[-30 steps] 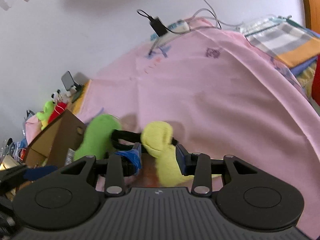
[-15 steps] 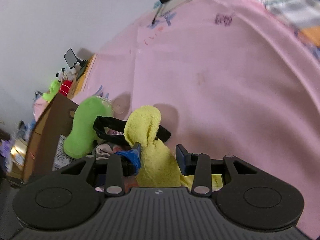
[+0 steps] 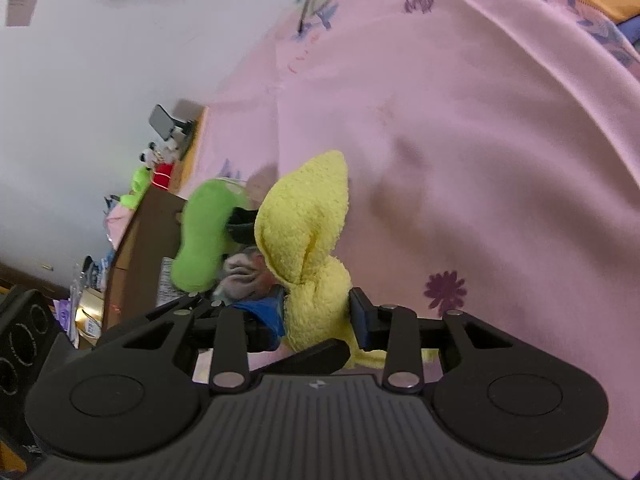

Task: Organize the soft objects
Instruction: 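Carry the yellow plush into the cardboard box and open the right gripper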

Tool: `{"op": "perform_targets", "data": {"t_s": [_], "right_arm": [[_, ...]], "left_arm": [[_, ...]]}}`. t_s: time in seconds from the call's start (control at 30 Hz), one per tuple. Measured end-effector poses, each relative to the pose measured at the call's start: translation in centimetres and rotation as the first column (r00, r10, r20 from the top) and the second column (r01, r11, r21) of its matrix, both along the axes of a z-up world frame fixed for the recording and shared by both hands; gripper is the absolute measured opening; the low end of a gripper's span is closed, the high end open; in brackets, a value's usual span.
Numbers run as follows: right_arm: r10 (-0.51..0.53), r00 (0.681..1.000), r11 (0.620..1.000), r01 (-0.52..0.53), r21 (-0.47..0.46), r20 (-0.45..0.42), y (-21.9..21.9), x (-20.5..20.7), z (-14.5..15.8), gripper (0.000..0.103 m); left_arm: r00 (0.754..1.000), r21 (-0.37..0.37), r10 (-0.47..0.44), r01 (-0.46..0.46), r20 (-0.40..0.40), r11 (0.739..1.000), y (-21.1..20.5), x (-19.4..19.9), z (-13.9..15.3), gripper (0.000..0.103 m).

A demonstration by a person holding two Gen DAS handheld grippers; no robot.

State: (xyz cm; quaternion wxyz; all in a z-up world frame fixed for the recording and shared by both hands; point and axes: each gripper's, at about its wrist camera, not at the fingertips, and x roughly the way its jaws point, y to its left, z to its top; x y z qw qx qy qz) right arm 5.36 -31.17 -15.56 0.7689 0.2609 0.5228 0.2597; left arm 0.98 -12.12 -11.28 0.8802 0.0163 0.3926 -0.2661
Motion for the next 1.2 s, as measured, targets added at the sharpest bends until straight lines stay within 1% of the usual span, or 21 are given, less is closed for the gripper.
{"op": "perform_targets", "data": {"t_s": [0.13,0.23,0.37,0.53,0.63,0.73,0.8,0.87,0.93,0.97,1.0,1.07,1.2], "right_arm": [[0.008,0.998,0.999,-0.011,0.047,0.058,1.7,-0.4,2.3,0.018],[0.033,0.993,0.994,-0.044,0.097,0.113,4.1,-0.3,4.2,0.019],[0.099,0.976,0.984,-0.125,0.126,0.196,8.9,0.1,6.7,0.019],[0.183,0.951,0.962,-0.225,0.153,0.251,15.4,0.4,8.4,0.019],[0.224,0.934,0.952,-0.27,0.14,0.278,18.9,0.3,8.9,0.019],[0.248,0.927,0.947,-0.293,0.13,0.283,22.2,0.4,8.6,0.019],[0.253,0.925,0.948,-0.295,0.118,0.282,24.0,0.4,8.2,0.019],[0.256,0.925,0.951,-0.293,0.098,0.282,25.4,0.2,7.6,0.021],[0.253,0.93,0.957,-0.281,0.071,0.268,26.5,0.0,6.9,0.022],[0.251,0.931,0.96,-0.275,0.058,0.264,26.9,-0.2,6.6,0.022],[0.247,0.934,0.963,-0.266,0.041,0.257,27.2,-0.4,6.2,0.022],[0.234,0.94,0.97,-0.245,0.013,0.25,27.4,-0.9,5.5,0.022],[0.197,0.949,0.978,-0.208,0.018,0.247,26.6,-1.6,5.2,0.022]], "left_arm": [[0.997,-0.049,0.051,-0.048,0.057,0.998,3.0,-0.9,3.1,0.042],[0.987,-0.069,0.113,-0.105,0.116,0.992,6.1,-2.1,5.4,0.042],[0.963,-0.091,0.206,-0.193,0.172,0.977,10.9,-3.7,7.9,0.042],[0.93,-0.108,0.305,-0.288,0.204,0.952,16.6,-5.7,9.6,0.042],[0.914,-0.109,0.349,-0.333,0.206,0.937,19.4,-6.4,9.8,0.042],[0.9,-0.113,0.39,-0.374,0.193,0.92,21.9,-6.8,9.5,0.042],[0.897,-0.118,0.409,-0.394,0.169,0.912,23.3,-6.6,8.9,0.043],[0.898,-0.109,0.418,-0.405,0.139,0.908,24.3,-6.2,8.2,0.043],[0.901,-0.101,0.421,-0.412,0.101,0.906,25.0,-5.7,7.4,0.049],[0.901,-0.092,0.426,-0.418,0.088,0.904,25.4,-5.6,6.9,0.058],[0.899,-0.079,0.431,-0.426,0.08,0.901,25.7,-5.5,6.4,0.065],[0.899,-0.062,0.433,-0.429,0.069,0.901,26.4,-5.9,5.8,0.065],[0.906,-0.047,0.422,-0.42,0.037,0.906,27.1,-6.1,5.1,0.066]]}}
